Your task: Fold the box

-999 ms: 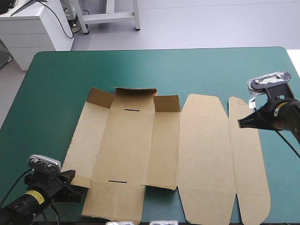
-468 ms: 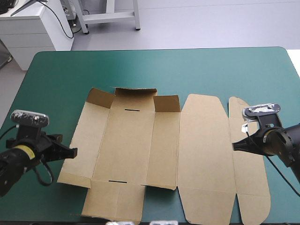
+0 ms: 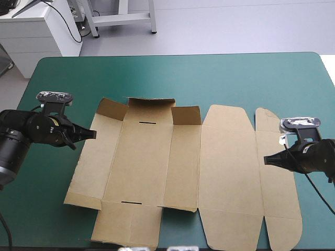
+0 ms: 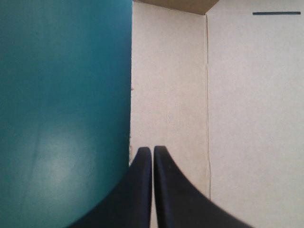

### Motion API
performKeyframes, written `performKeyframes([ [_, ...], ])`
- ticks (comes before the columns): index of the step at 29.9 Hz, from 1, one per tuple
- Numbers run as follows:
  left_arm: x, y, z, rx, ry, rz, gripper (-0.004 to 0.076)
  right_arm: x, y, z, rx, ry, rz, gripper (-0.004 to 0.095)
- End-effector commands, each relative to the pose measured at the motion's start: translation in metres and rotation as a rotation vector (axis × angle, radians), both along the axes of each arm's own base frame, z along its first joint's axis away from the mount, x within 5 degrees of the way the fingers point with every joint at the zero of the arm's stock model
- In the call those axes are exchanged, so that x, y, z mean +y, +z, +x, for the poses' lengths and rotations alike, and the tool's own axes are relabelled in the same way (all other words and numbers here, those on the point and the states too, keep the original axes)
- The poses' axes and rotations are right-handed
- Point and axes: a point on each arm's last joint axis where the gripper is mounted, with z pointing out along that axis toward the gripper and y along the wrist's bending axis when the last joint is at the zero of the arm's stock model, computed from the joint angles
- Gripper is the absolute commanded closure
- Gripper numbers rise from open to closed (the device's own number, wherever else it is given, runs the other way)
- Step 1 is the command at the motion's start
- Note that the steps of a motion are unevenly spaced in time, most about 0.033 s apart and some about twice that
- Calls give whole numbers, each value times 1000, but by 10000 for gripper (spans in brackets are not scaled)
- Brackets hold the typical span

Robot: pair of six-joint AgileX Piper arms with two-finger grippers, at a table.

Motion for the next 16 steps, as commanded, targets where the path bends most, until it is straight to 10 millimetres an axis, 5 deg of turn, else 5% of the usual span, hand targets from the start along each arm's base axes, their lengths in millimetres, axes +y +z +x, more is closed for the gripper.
performKeyframes([
  [1, 18, 12, 9, -62, 25, -160, 731, -9, 8, 4, -59, 24, 50, 929],
  [6, 42, 15, 13, -102, 57, -328, 731, -17, 6, 4, -23, 12, 67, 929],
  [16, 47, 11, 10, -65, 37, -274, 718, -12, 7, 5, -43, 44, 113, 929],
])
